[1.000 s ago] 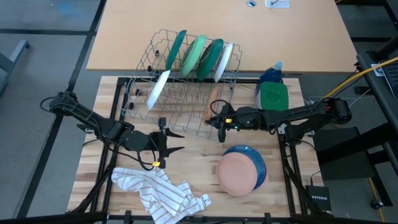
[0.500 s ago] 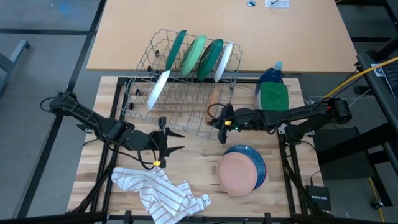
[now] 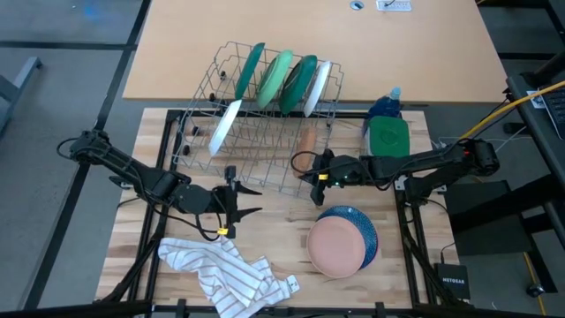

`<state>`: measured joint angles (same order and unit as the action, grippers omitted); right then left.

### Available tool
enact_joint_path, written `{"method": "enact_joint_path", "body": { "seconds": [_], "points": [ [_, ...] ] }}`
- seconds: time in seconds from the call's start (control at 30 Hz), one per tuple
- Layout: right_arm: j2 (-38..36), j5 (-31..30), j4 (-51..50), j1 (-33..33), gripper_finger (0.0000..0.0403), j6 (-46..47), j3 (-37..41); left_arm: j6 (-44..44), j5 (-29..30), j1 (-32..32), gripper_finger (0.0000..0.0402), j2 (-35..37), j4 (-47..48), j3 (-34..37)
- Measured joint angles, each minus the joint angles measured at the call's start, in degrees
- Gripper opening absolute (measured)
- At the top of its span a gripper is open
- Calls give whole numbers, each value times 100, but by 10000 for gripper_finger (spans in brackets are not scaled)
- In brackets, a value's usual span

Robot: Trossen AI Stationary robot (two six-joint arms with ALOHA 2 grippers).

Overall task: Sort dishes
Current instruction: Put the brown plate in the dish rack

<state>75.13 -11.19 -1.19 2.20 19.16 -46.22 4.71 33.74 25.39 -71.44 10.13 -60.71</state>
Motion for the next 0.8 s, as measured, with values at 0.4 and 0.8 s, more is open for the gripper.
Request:
{"method": "enact_joint_path", "body": {
  "seconds": [0.4,0.8],
  "points": [
    [0,359,-58,0,21,2,0,13,0,0,166,0,0,0],
    [-4,473,-414,2,84,43,0,17,0,0,166,0,2,0]
  ]
}}
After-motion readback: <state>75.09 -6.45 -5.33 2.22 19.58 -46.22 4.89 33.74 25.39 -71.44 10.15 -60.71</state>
